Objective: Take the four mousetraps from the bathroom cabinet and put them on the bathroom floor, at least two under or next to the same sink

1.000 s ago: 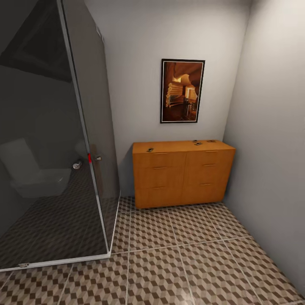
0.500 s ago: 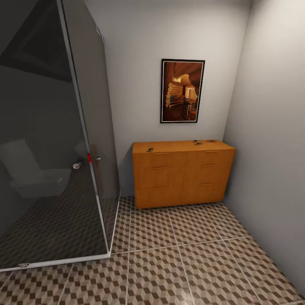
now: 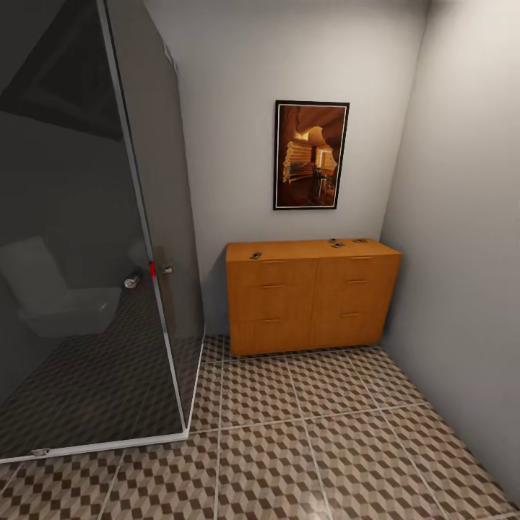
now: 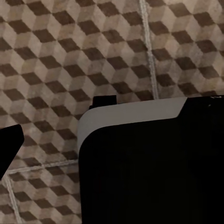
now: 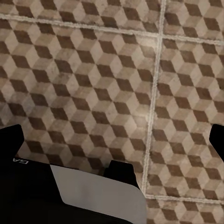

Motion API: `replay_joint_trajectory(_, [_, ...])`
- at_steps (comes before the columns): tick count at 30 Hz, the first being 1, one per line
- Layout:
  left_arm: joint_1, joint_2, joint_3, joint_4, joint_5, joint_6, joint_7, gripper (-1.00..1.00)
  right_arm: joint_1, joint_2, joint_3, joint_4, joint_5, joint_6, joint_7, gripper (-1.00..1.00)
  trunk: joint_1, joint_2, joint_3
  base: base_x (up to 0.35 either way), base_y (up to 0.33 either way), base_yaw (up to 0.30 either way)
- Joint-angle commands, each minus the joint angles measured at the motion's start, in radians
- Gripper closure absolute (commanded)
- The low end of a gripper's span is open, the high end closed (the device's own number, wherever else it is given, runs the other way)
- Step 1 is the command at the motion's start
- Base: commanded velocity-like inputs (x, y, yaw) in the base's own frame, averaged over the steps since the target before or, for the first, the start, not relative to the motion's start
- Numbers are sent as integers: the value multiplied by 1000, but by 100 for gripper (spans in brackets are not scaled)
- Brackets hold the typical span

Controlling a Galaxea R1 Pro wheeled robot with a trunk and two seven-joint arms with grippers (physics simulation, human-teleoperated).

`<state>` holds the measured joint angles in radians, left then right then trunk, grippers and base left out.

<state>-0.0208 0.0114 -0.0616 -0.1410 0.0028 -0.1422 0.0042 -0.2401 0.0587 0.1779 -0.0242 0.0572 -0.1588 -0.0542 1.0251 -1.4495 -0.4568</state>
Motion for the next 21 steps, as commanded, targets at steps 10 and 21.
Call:
replay_joint_trajectory(10, [-1, 16, -6, 0, 0, -4, 0, -100, -1, 0, 4, 1, 6, -2, -6, -100, 0, -1, -1, 0, 0, 0])
replay_joint_trajectory(21, [-1, 18, -6, 1, 1, -4, -1, -100, -1, 0, 3, 1, 7, -2, -6, -100, 0, -1, -1, 0, 0, 0])
